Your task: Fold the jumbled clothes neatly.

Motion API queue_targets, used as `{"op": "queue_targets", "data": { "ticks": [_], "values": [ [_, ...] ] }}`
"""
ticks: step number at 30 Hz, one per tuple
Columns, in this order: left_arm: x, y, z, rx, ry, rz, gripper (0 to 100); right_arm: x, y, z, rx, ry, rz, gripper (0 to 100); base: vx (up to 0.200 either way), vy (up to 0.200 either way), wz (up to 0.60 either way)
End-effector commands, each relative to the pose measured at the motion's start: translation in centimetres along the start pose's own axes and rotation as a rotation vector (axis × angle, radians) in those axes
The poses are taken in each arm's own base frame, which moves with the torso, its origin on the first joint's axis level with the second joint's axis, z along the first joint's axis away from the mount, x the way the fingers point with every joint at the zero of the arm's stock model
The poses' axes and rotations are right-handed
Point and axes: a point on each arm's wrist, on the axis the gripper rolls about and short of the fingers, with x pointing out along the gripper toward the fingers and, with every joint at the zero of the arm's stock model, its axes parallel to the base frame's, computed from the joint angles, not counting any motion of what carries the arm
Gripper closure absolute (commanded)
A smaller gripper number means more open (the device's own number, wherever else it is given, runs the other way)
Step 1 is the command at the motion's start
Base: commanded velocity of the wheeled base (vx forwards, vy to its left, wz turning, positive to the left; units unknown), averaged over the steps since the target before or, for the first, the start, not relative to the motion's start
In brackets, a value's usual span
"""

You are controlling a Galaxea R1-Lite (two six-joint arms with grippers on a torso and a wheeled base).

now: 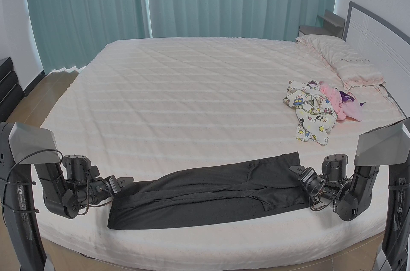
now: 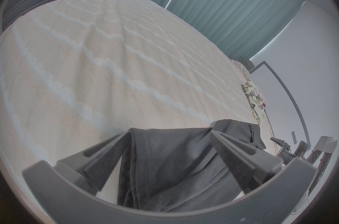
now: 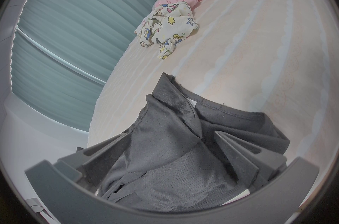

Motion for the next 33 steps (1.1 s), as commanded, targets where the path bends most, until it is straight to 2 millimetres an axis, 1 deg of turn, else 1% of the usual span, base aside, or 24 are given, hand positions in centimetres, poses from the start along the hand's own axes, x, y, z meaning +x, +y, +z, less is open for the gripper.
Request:
{"op": "queue_targets", "data": {
  "ticks": [1,5,10,16,21,24,27,33],
  "values": [
    [0.6,0.4,0.0,-0.002,-0.007,0.020,100,0.0,0.0,0.0,0.000,0.001,-0.001,0,0.000,0.000,0.00],
    [1.1,0.6,0.4,0.000,-0.043,0.065,100,0.0,0.0,0.0,0.000,0.001,-0.001,0,0.000,0.000,0.00],
    [0.9,0.7,0.6,-0.004,-0.047,0.073,100,0.0,0.0,0.0,0.000,0.001,-0.001,0,0.000,0.000,0.00],
    [0.3,0.8,2.0,-0.014,-0.103,0.081,100,0.0,0.0,0.0,0.001,0.001,-0.001,0,0.000,0.000,0.00],
    [0.0,1.3,2.7,-0.023,-0.133,0.098,100,0.0,0.0,0.0,0.001,0.001,-0.001,0,0.000,0.000,0.00],
    [0.2,1.5,2.6,-0.026,-0.128,0.103,100,0.0,-0.1,-0.1,0.001,0.002,-0.003,0,0.000,0.000,0.00],
    [0.4,1.7,2.9,-0.028,-0.139,0.103,100,0.0,-0.1,0.0,0.000,0.002,-0.005,0,0.000,0.000,0.00],
    [1.5,2.6,2.7,-0.039,-0.135,0.121,100,0.0,-0.2,-0.1,0.000,0.005,-0.009,0,0.000,0.000,0.00]
  ]
}}
